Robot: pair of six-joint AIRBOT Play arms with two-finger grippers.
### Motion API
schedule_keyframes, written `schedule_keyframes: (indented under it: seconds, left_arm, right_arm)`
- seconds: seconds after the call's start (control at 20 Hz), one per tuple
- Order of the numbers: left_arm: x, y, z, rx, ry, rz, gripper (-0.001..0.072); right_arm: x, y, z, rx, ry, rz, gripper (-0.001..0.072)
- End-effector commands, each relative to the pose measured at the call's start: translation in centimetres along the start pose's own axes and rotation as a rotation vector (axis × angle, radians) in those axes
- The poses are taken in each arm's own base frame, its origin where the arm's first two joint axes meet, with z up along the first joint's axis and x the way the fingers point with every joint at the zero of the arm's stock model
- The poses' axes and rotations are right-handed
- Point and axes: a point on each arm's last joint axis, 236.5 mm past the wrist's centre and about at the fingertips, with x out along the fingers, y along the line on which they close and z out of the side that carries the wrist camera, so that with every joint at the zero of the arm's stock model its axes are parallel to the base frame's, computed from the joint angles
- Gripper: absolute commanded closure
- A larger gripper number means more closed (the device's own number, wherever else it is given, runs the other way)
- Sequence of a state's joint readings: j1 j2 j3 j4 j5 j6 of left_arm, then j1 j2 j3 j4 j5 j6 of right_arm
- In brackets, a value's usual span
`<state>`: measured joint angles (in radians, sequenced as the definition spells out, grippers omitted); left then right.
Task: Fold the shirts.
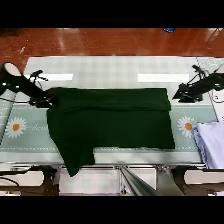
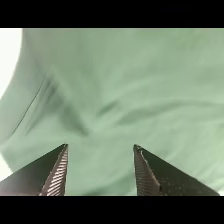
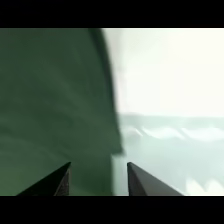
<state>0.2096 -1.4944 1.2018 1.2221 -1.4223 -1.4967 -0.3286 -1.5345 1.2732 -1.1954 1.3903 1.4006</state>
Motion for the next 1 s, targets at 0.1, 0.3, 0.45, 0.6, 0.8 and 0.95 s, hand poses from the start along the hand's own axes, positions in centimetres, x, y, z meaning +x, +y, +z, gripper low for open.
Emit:
schedule_keyframes:
  seconds: [0.1, 0.3, 0.45, 0.6, 0.8, 0.95]
  left_arm:
    - [-1.1, 5.4, -7.3, -0.221, -0.052, -0.019, 0.0206]
    - [3.5, 5.4, -15.4, -0.391, 0.040, -0.218, 0.0206]
    - [5.1, 4.6, -17.3, -0.418, 0.077, -0.266, 0.0206]
    - [6.1, 2.4, -16.9, -0.427, 0.060, -0.351, 0.0206]
    - [7.7, 1.0, -17.9, -0.373, 0.105, -0.322, 0.0206]
    - [8.5, 1.2, -19.0, -0.357, 0.151, -0.246, 0.0206]
  right_arm:
    - [-2.5, -2.9, -3.9, 0.133, -0.169, -0.003, 0.0304]
    - [0.9, 3.2, -7.9, 0.145, -0.247, 0.285, 0.0304]
    - [1.7, 4.6, -9.5, 0.137, -0.247, 0.349, 0.0304]
    - [1.8, 4.5, -9.7, 0.133, -0.239, 0.341, 0.0304]
    - [0.6, 6.5, -9.6, 0.103, -0.242, 0.438, 0.0304]
    - [-2.5, 5.4, -7.1, 0.131, -0.342, 0.450, 0.0304]
